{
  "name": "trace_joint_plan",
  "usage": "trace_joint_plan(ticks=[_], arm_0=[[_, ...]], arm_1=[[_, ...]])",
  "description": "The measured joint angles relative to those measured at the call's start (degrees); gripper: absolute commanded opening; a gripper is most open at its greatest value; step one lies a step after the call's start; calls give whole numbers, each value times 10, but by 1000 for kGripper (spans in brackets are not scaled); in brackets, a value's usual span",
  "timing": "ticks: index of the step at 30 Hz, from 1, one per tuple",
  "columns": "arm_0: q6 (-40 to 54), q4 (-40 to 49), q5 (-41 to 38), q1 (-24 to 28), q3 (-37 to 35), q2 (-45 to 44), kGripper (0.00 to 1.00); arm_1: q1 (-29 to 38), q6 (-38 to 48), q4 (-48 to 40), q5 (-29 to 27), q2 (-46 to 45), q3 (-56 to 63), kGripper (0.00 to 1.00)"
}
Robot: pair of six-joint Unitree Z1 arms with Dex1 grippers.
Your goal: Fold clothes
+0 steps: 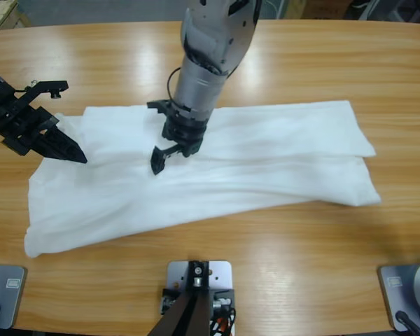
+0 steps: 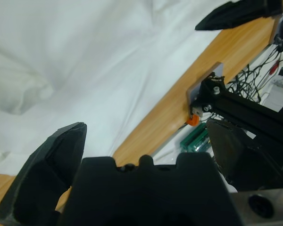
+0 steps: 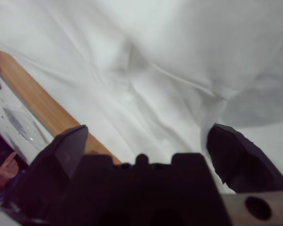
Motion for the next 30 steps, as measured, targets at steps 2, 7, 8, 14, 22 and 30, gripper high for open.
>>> trace_joint_plan(ticks=[2,7,8,14,22,30], arm_0=[[0,-1,0,0,0,0,1000],[0,-1,0,0,0,0,1000],[0,-1,0,0,0,0,1000],[0,-1,0,-1,0,0,1000],[-8,-12,10,-1,9,-11,1000],[-39,-46,28,43,43,-102,1000]], arm_1=[[3,0,0,0,0,2,1000],[13,6,-3,0,-2,19,1000],[14,10,-7,0,-3,28,1000],[17,48,-79,-17,-61,140,1000],[25,68,-82,-121,-166,196,1000],[-45,84,-63,-200,-361,316,1000]])
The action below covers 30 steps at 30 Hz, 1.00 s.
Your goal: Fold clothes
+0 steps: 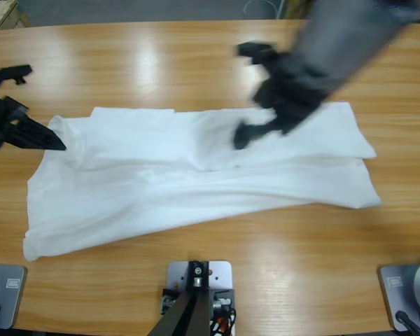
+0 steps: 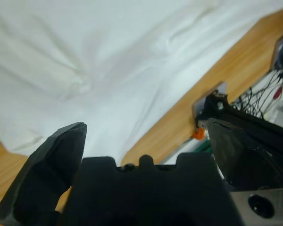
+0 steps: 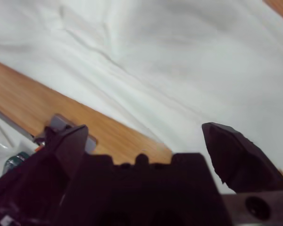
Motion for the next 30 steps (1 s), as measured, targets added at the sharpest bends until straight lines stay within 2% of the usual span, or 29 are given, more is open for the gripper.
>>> trace_joint_plan(ticks=[3,9,14,19,21,24,27,30], arm_0=[[-4,-6,-3,15,8,-19,1000],[-5,-9,-17,23,16,-27,1000],[-5,-9,-37,24,25,-29,1000],[-7,-9,-38,24,30,-43,1000],[-15,-9,-33,24,30,-47,1000],[-35,-9,15,19,30,-50,1000],[-55,-9,62,3,30,-50,1000],[-63,-9,76,-6,30,-50,1000]], arm_1=[[-50,11,-44,14,-86,98,1000],[-186,61,-209,119,-226,319,1000],[-265,105,-352,179,-261,447,1000],[-378,109,-405,220,-252,471,1000],[-408,109,-412,228,-229,472,1000],[-435,110,-413,226,-180,471,1000],[-441,134,-418,193,-141,476,1000],[-435,173,-437,143,-128,504,1000]])
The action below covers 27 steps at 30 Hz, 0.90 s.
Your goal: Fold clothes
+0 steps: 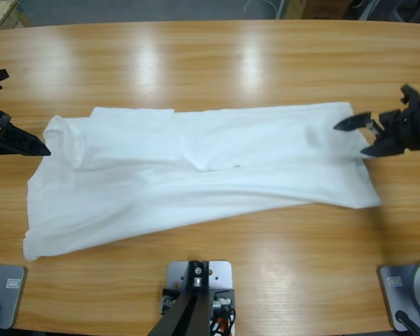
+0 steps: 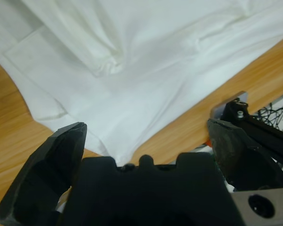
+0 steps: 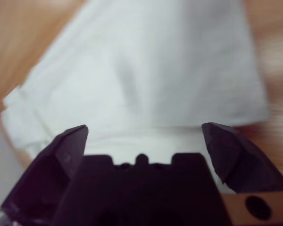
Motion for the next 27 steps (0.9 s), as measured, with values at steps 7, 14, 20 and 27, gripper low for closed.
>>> trace_joint_plan(ticks=[7,14,20,27], arm_0=[[-3,0,3,-6,0,2,1000],[-3,0,3,-13,0,4,1000],[-3,0,3,-14,0,4,1000],[-3,0,3,-15,0,4,1000]], arm_1=[[31,45,-15,-71,-13,31,1000],[32,48,-52,-80,-11,40,1000],[32,49,-78,-82,11,45,1000],[32,49,-102,-81,25,46,553]])
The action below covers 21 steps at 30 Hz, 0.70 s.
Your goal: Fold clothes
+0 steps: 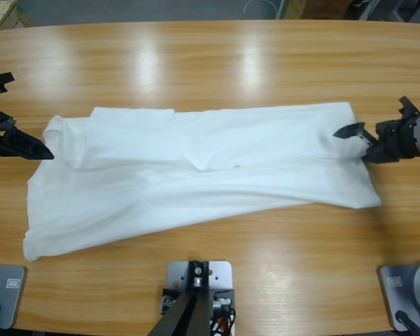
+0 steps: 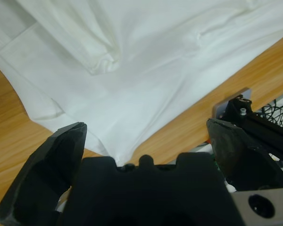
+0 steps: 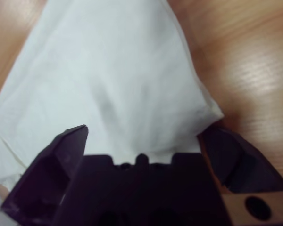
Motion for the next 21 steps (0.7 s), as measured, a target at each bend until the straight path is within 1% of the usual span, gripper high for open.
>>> trace_joint_plan(ticks=[1,2,3,4,5,6,8,16,21], arm_0=[[0,0,0,0,0,0,1000],[0,0,0,0,0,0,1000],[0,0,0,0,0,0,1000],[0,0,0,0,0,0,1000],[0,0,0,0,0,0,1000],[0,0,0,0,0,0,1000],[0,0,0,0,0,0,1000],[-1,0,0,0,0,0,1000],[-1,0,0,0,0,0,1000]], arm_1=[[0,0,-5,3,1,1,491],[0,0,-10,7,3,2,468],[0,0,-13,12,5,4,422],[0,0,-16,17,7,5,268],[0,0,-17,21,9,6,223],[0,-1,-19,25,11,7,218],[0,-2,-21,33,16,9,7],[0,-3,-52,68,29,35,0],[1,-19,-74,91,45,39,0]])
